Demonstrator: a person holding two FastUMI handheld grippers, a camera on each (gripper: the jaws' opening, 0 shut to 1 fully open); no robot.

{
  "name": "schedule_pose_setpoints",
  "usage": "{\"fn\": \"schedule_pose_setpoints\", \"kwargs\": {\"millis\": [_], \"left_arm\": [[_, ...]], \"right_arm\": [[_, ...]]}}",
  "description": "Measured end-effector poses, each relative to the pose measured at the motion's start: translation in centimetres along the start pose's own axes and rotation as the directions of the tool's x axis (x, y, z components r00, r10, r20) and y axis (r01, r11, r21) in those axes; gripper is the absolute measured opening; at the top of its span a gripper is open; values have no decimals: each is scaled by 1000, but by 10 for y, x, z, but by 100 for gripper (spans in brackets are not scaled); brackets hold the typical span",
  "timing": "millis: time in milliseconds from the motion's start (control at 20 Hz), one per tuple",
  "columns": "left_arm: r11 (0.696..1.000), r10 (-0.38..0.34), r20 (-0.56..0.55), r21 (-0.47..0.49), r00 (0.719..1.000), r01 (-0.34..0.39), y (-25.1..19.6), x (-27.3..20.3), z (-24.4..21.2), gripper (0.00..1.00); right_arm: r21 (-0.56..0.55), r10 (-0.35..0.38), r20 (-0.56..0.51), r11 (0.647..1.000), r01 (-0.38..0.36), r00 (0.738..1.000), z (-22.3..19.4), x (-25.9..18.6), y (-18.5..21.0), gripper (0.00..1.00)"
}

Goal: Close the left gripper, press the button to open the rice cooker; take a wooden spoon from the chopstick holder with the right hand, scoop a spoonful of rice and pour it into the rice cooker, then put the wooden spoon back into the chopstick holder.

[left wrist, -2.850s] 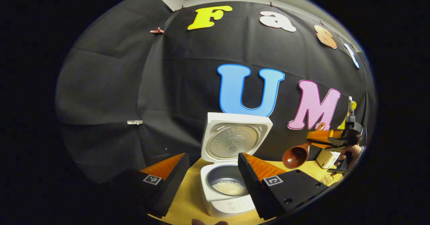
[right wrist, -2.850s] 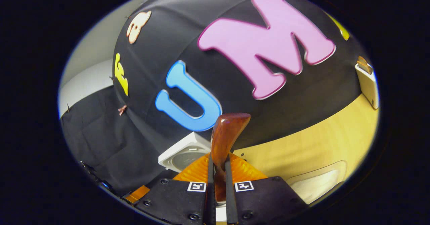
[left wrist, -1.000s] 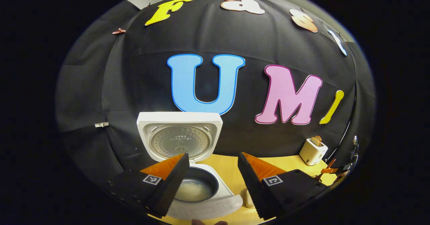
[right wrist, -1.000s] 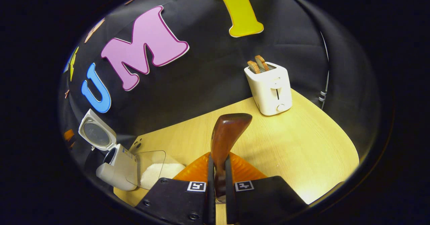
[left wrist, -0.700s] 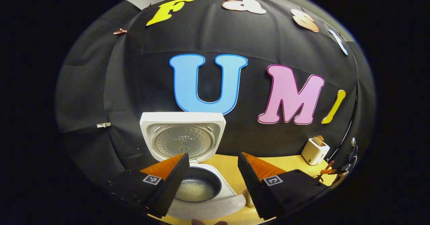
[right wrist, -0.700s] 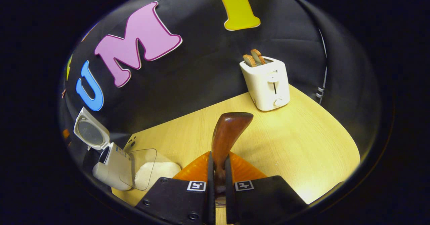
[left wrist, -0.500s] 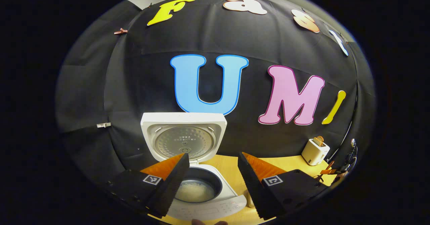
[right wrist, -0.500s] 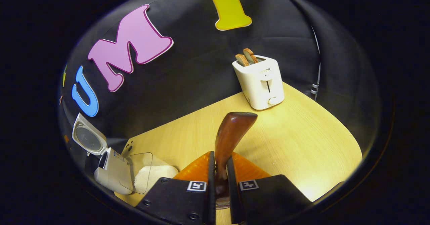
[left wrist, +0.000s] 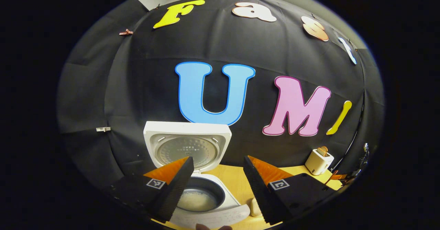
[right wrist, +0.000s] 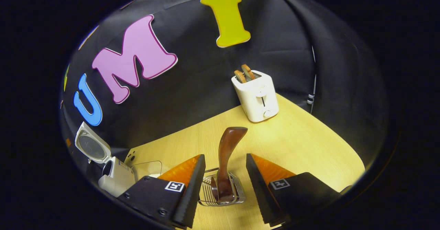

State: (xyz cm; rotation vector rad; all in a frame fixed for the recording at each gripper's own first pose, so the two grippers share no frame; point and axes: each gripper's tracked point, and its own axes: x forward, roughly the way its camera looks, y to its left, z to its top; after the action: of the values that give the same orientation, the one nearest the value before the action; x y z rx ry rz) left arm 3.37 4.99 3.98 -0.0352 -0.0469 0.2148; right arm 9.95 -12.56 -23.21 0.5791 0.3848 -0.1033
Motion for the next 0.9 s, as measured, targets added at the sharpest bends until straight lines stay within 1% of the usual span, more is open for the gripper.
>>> {"fn": "schedule_pose_setpoints", "kwargs": {"millis": [50,100,200,250,400,550,600,750,800,850,900], "left_arm": [[1000,0,21,0,1000,0,2,4,9,94],[1000,0,40,4,999,0,4,7,17,94],[999,8,91,34,996,-12,10,16,37,94],[998,11,114,53,993,-17,14,23,46,94],[997,26,165,67,986,-38,27,48,73,94],[994,66,200,68,978,-81,45,78,95,94],[992,76,203,80,976,-94,50,89,100,94],[987,116,150,93,982,-131,65,124,89,95],[986,125,126,92,984,-137,68,134,83,91],[985,136,108,95,985,-146,73,141,76,95],[982,148,93,102,985,-157,76,147,71,95]], "right_arm": [[-3,1,20,1000,-1,1000,6,-8,3,78],[-10,7,41,1000,-6,999,12,-17,5,79],[-25,15,72,1000,-13,997,21,-34,10,83],[-31,16,85,999,-13,996,24,-41,12,88],[-36,17,117,999,-13,993,32,-59,17,89],[-62,18,132,998,-10,991,37,-73,22,96],[-72,21,135,997,-11,991,38,-76,24,96],[-80,25,147,997,-14,989,41,-84,30,96],[-80,24,148,997,-12,989,41,-86,31,96],[-82,23,144,997,-12,989,40,-87,31,96],[-86,23,142,996,-11,990,39,-89,31,96]]}}
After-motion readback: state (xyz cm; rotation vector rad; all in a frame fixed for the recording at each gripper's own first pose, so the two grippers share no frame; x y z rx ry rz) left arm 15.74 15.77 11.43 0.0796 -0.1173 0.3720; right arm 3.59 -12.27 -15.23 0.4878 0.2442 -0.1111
